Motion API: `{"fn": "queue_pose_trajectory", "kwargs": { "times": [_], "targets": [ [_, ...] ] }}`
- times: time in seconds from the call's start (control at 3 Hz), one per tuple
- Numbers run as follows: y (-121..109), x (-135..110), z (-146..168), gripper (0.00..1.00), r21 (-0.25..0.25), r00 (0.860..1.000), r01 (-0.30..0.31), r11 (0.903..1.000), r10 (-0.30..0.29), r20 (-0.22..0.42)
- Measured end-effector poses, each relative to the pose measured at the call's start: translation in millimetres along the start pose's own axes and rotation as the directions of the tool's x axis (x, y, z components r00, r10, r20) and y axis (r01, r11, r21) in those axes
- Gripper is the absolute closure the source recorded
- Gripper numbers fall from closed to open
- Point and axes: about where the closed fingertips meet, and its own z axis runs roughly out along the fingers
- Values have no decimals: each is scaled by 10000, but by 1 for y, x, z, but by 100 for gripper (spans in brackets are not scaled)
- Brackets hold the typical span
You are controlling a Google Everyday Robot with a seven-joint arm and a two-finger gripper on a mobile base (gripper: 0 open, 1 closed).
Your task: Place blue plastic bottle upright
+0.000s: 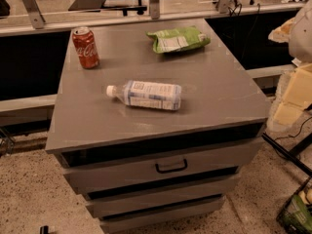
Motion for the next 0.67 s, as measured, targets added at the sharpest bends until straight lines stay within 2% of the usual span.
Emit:
{"fn": "queue_pose_trajectory", "kwargs": {
  "times": [0.33, 0.67],
  "targets": [
    [0, 0, 0, 0, 2, 10000, 1, 10000, -1, 2],
    [-8, -14, 2, 0, -63, 9993, 219, 9997, -217, 316]
  ]
}}
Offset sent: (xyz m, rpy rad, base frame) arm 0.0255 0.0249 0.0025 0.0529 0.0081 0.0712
